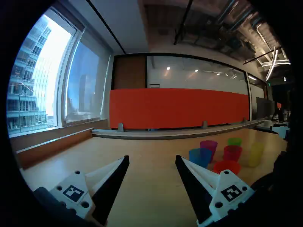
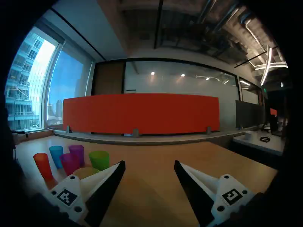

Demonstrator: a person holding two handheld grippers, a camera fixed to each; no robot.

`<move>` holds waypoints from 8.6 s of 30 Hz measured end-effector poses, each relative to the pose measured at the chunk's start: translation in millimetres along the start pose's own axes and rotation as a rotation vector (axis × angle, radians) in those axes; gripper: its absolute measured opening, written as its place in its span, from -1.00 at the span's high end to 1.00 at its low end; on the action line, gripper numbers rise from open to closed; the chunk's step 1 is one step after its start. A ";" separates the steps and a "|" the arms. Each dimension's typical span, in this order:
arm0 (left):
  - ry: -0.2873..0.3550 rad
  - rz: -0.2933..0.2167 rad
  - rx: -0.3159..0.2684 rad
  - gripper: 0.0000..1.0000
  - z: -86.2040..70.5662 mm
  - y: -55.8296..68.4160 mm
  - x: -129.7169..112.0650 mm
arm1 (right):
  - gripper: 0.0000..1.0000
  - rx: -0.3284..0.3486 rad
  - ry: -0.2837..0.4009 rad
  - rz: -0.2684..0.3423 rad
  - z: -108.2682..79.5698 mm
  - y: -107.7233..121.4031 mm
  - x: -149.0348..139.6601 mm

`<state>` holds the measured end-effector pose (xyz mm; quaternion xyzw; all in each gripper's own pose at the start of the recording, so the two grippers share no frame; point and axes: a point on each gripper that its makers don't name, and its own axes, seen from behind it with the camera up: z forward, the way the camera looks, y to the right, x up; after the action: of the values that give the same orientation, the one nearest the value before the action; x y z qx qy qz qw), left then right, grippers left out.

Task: Pour water

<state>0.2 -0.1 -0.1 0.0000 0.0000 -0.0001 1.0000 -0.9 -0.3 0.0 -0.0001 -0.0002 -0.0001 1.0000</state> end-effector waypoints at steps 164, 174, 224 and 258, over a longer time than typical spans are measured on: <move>-0.354 0.180 -0.706 -0.81 95.7 132.2 42.1 | -1.00 0.721 -0.375 -0.250 92.1 -135.1 73.4; -0.407 0.197 -0.739 -0.82 95.3 139.4 17.9 | -1.00 0.739 -0.417 -0.251 98.4 -140.3 48.7; -0.594 0.267 -0.823 -0.81 112.5 150.2 -60.7 | -1.00 0.799 -0.579 -0.318 115.0 -152.8 -40.9; -0.624 0.265 -0.839 -0.81 123.8 162.0 -75.0 | -1.00 0.783 -0.654 -0.335 131.2 -157.2 -77.9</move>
<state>-74.8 161.9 123.7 -0.3995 -0.2971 0.1262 0.8580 -78.9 -157.5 131.2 0.3728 -0.3116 -0.1596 0.8593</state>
